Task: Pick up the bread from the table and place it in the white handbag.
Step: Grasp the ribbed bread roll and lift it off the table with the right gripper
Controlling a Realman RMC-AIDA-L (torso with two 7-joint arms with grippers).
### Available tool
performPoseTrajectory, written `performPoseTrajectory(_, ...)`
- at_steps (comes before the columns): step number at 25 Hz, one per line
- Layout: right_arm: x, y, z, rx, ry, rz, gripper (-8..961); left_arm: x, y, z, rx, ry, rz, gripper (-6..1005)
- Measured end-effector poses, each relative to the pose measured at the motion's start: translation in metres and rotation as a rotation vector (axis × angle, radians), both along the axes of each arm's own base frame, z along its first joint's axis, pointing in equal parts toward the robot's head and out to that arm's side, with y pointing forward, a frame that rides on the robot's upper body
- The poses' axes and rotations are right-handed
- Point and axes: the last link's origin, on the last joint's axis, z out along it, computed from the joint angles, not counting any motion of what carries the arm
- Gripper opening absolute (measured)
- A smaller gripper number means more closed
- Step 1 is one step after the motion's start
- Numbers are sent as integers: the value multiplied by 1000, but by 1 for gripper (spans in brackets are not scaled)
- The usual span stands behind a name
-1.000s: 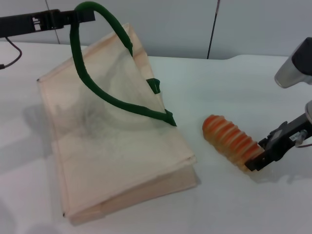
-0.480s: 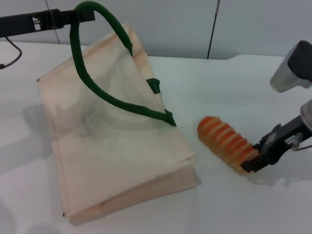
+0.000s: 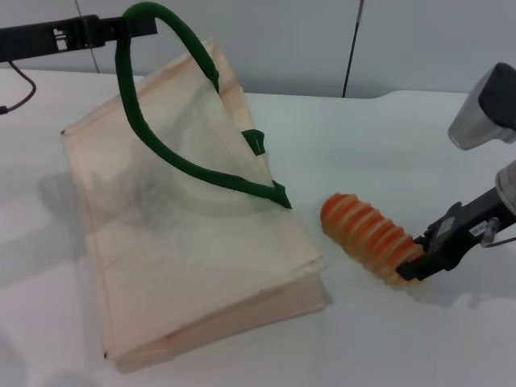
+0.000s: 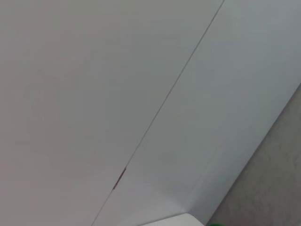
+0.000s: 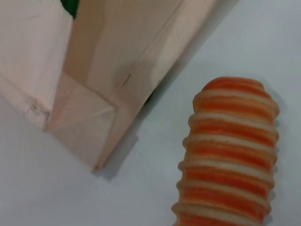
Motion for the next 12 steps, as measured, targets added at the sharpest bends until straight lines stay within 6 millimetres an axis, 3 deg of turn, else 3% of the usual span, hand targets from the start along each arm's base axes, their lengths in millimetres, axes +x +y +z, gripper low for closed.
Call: performPoseTrajectory(12, -2, 8, 7, 62, 35, -8, 493, 0, 0, 0, -2, -2, 2, 217)
